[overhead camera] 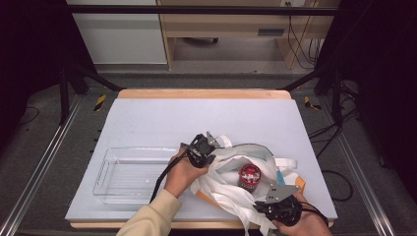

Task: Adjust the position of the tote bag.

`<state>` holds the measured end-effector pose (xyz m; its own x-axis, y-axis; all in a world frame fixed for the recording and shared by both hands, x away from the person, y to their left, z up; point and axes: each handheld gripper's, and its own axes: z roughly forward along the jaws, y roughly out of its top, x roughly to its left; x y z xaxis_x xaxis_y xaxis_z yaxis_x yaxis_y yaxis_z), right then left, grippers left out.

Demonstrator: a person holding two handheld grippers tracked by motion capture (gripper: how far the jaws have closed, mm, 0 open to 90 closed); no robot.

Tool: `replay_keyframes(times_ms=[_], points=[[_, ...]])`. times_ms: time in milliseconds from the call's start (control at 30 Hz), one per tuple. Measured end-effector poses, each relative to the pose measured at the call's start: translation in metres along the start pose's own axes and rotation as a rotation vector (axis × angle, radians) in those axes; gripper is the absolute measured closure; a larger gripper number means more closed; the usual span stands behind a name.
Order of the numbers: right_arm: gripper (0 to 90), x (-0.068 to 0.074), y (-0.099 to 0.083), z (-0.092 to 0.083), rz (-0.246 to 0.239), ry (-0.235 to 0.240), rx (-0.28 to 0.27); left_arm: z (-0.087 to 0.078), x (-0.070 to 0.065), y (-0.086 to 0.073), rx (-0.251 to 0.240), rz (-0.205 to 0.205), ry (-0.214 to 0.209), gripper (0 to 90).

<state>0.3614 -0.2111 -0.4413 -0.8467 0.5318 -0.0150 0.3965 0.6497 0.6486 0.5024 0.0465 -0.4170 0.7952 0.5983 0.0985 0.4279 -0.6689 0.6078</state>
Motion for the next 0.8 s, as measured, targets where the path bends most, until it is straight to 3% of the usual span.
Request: replay_keyframes(times_ms=[133,467,667,800], points=[[71.3,-0.002,0.000,-0.005,0.017,-0.009,-0.040,-0.009,-0.006,0.001,-0.055,0.001,-0.012,80.2],[48.0,-0.005,0.004,-0.016,0.037,-0.049,-0.072,-0.048,-0.019,0.003,-0.194,0.020,-0.009,53.9],[40.6,-0.011,0.011,-0.037,0.054,-0.082,-0.119,-0.067,-0.038,-0.001,-0.248,0.064,-0.050,46.6],[40.6,-0.021,0.020,-0.054,0.061,-0.111,-0.151,-0.070,-0.054,-0.005,-0.267,0.084,-0.112,43.6]])
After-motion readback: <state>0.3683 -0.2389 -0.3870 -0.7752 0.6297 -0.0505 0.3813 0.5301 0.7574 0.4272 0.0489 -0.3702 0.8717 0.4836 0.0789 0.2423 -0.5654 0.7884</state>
